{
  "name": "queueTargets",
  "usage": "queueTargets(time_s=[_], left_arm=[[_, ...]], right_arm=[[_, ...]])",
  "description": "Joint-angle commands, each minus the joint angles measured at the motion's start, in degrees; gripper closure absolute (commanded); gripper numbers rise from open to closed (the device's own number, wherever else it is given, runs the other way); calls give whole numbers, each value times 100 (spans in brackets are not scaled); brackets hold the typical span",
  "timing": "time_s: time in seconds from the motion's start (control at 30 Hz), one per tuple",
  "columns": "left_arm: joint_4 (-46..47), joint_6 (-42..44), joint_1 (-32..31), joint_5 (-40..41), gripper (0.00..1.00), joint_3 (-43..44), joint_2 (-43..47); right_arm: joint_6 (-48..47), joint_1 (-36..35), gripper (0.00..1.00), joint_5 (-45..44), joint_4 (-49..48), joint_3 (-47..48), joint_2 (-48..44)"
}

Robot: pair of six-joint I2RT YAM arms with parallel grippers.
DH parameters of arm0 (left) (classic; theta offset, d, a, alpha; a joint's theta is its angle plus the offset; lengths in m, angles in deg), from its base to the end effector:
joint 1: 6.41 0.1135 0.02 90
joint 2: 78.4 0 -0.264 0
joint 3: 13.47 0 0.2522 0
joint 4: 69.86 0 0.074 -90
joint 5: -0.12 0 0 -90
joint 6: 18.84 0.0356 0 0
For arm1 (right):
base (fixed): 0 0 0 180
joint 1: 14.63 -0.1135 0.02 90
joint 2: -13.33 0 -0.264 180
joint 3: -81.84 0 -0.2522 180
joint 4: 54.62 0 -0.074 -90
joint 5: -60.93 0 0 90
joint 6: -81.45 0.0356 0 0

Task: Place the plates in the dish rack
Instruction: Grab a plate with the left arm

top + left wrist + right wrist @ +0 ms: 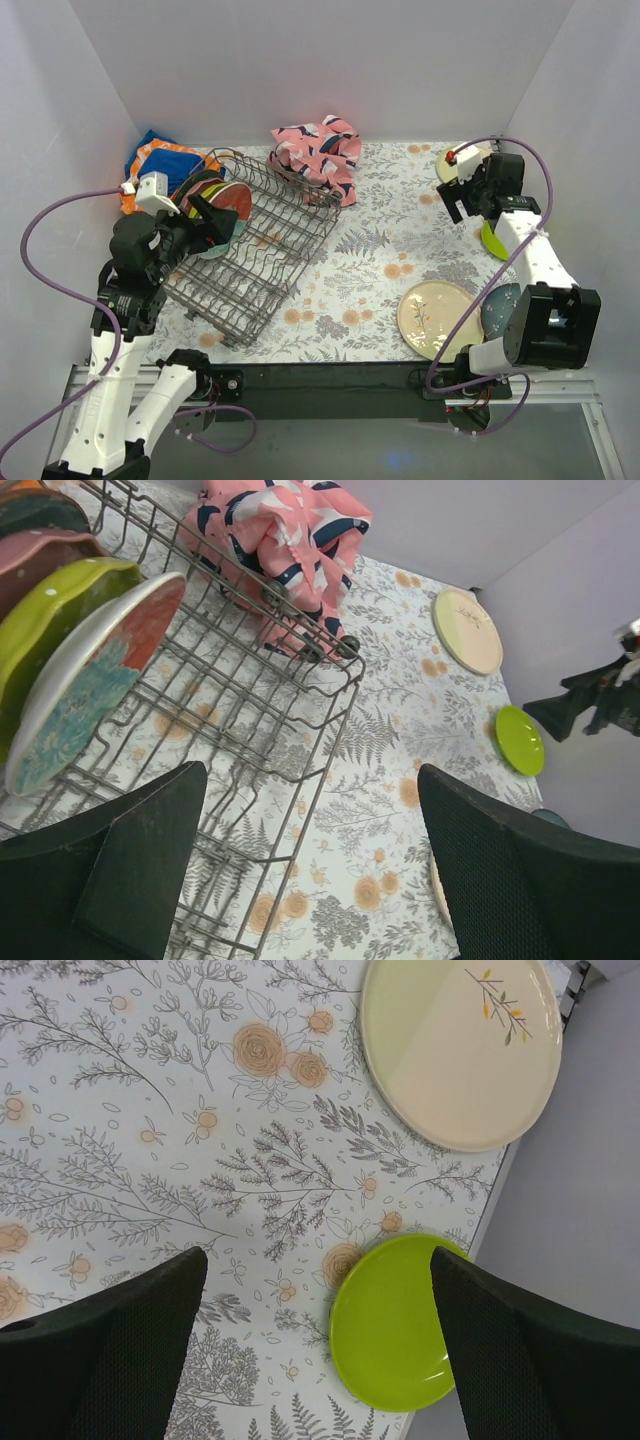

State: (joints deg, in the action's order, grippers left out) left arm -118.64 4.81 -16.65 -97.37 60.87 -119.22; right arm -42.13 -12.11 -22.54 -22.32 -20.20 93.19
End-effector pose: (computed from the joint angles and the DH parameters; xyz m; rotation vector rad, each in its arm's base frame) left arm 0.1329 -0.0287 0.3966 -0.8383 1.7820 -1.0319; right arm 0.3159 -0.0099 0.3035 -0.6448 2.0752 -0.2385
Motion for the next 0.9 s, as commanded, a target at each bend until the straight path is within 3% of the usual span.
queueTargets(time_s=[0.0, 0.23, 0.43, 0.87], left_arm=[[136, -431, 13, -235, 14, -195, 223], [172, -678, 13, -438, 14, -266, 206], [189, -766, 4, -561, 14, -301, 180], [374, -854, 5, -798, 14, -231, -198]], right_arm=[[-183, -6, 4, -116, -177, 92, 582], [-1167, -85, 2, -1143, -1124, 118, 1461], [-1835, -121, 9, -1452, -1389, 969, 2577], [-1749, -94, 31, -144, 666, 4072, 4723]])
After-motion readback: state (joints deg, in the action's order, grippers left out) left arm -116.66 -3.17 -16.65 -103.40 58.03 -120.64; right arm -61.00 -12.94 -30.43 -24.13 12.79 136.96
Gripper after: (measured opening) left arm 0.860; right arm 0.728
